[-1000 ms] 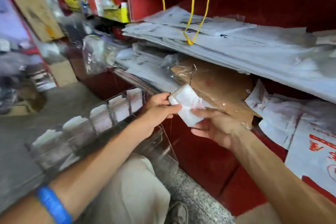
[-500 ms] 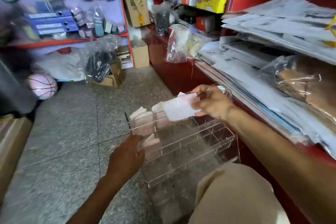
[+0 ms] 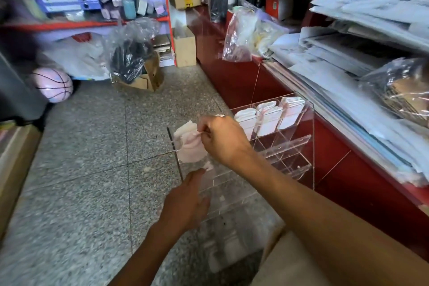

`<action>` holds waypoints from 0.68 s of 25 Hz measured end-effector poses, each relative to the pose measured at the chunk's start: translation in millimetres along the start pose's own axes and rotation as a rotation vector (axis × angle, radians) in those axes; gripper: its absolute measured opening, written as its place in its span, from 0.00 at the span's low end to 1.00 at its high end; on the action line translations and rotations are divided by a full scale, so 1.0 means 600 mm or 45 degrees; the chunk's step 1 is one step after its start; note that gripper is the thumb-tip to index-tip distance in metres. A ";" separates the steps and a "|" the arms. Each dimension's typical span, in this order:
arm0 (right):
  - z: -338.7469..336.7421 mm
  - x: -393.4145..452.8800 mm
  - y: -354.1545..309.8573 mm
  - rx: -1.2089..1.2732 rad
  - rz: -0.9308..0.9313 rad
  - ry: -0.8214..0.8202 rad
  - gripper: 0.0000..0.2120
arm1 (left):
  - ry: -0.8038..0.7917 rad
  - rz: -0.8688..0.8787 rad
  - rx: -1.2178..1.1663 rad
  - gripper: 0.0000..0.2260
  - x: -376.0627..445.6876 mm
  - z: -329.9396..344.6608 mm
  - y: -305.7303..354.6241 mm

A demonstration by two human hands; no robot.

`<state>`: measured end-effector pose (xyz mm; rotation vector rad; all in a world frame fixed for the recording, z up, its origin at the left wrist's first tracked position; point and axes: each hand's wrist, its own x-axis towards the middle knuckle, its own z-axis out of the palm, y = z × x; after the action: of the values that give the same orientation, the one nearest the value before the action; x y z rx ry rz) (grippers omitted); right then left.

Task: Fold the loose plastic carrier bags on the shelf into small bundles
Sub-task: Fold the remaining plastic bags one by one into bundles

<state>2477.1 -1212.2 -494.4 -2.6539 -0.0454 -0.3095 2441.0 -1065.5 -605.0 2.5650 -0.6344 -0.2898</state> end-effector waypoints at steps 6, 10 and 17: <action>0.029 -0.001 0.026 -0.018 -0.139 -0.171 0.09 | 0.108 -0.026 -0.194 0.27 0.001 0.018 0.000; 0.046 0.003 0.043 -0.017 -0.156 -0.400 0.21 | 0.126 0.005 -0.165 0.26 -0.001 0.022 -0.003; 0.014 -0.010 0.064 0.155 0.015 -0.475 0.16 | 0.180 0.005 -0.221 0.25 -0.002 0.021 -0.012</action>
<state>2476.5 -1242.6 -520.1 -2.5534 -0.1619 0.1895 2438.7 -1064.1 -619.3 2.3925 -0.5374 -0.1537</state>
